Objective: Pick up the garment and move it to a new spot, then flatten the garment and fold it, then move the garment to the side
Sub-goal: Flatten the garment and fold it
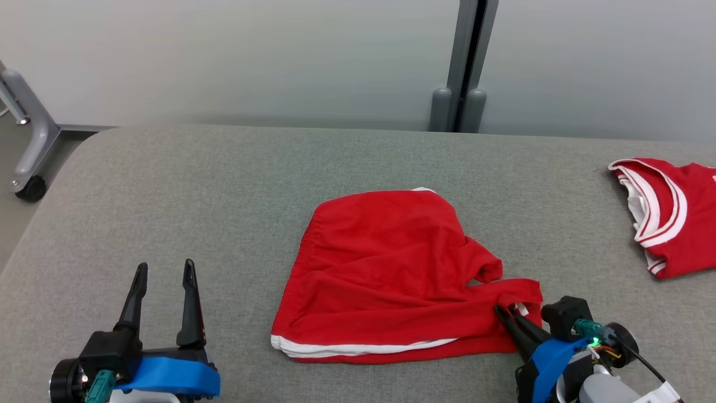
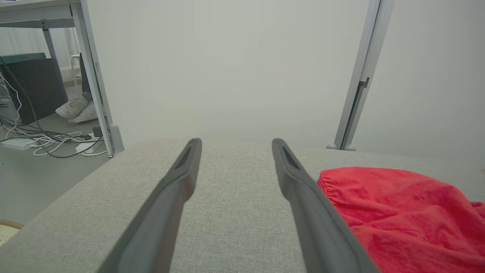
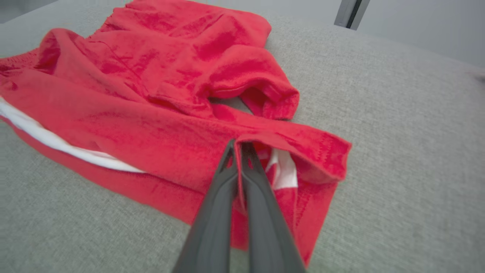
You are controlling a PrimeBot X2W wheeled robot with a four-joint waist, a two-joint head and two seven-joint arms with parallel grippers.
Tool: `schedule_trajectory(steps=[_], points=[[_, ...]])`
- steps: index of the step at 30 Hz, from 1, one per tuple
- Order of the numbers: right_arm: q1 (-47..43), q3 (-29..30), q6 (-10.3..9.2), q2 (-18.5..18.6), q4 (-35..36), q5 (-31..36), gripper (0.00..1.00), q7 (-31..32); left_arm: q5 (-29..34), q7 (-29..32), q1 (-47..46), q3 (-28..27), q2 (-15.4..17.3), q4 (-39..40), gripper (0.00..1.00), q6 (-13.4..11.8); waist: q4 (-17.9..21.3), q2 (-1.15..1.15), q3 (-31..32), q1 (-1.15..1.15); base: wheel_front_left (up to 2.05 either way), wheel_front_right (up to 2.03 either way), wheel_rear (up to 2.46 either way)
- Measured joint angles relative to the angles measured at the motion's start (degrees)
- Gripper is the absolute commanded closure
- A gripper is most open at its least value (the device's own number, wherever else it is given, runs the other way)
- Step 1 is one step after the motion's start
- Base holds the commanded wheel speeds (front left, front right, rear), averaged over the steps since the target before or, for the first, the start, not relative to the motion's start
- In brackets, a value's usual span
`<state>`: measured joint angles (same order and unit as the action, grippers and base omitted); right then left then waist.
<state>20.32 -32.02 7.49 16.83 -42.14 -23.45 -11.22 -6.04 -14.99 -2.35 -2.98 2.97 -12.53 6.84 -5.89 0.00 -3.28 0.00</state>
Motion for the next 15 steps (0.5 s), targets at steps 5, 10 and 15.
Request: schedule_trajectory(steps=[5,10,15], points=[[-2.2,-2.0,0.00,0.4,3.0,-2.6,1.00,-1.0,-0.5,0.0,1.4,0.1,0.0,-0.3,0.00,-0.2,1.3,0.00,1.3,0.00,0.00,0.00,0.00],[-7.3,-2.8,0.00,2.5,10.4,-5.5,1.00,0.8,-0.9,0.0,2.2,0.5,0.0,-0.3,0.00,-0.5,3.2,0.00,2.5,0.00,0.00,0.00,0.00],[-13.7,-0.9,0.00,4.3,20.5,-7.0,1.00,5.9,-1.0,0.0,2.6,0.3,0.0,-0.2,0.00,-0.8,5.2,0.00,3.2,-0.01,0.00,0.00,0.00]])
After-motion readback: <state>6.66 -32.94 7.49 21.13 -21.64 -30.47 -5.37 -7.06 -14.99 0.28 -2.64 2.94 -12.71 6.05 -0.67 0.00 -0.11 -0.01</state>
